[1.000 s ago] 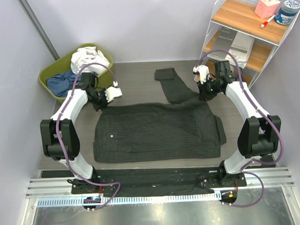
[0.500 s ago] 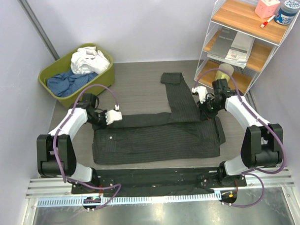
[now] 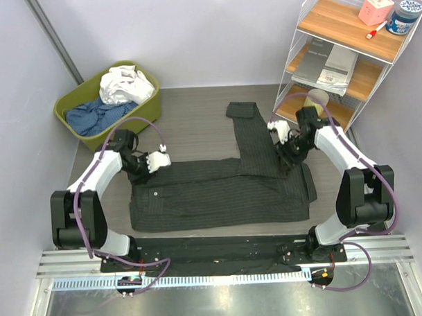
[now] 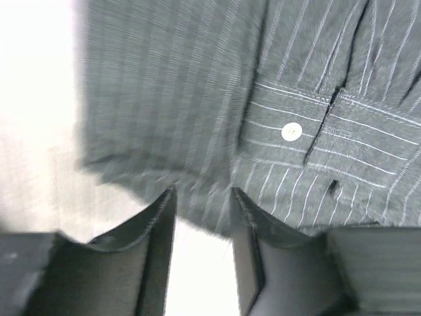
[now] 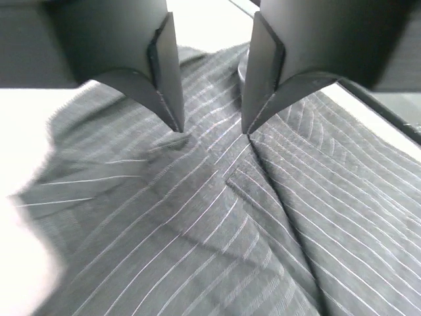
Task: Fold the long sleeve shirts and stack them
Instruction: Fold the shirt
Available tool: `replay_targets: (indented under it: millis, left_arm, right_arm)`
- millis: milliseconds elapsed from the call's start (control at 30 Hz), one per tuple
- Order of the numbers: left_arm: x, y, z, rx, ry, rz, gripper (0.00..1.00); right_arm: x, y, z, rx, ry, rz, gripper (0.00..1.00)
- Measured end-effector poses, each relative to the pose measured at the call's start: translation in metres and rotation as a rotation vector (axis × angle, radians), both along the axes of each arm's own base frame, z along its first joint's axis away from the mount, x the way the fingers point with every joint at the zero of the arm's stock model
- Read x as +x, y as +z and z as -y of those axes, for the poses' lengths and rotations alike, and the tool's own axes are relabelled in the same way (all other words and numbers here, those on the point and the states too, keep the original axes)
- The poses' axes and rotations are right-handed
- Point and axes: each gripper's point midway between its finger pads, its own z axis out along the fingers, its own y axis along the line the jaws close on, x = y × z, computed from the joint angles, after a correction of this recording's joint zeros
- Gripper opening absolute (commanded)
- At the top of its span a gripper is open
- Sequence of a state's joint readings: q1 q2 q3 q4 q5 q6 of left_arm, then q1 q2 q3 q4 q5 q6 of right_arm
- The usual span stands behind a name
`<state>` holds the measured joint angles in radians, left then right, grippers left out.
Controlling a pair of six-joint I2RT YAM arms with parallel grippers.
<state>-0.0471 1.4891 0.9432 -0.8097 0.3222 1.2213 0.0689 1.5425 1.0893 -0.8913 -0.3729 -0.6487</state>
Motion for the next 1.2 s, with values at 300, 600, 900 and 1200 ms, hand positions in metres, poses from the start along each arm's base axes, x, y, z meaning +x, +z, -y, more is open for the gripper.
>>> replay_targets:
  millis: [300,600,900,1200]
  left_arm:
    - [0.066,0.121,0.031,-0.246,0.189,0.288,0.97]
    - [0.083,0.207,0.06,-0.551,0.331,0.46,1.0]
    - [0.09,0.205,0.06,-0.608,0.499,0.396,1.0]
    - [0.095,0.209,0.06,-0.627,0.519,0.41,1.0]
  right_arm:
    - [0.088,0.08,-0.021,0.112,-0.092,0.214,0.56]
    - [0.193,0.026,-0.07,0.073,-0.075,0.251,0.62]
    - [0.281,-0.017,-0.1,0.128,-0.171,0.286,0.63]
    - [0.299,-0.022,-0.101,0.163,-0.256,0.295,0.58]
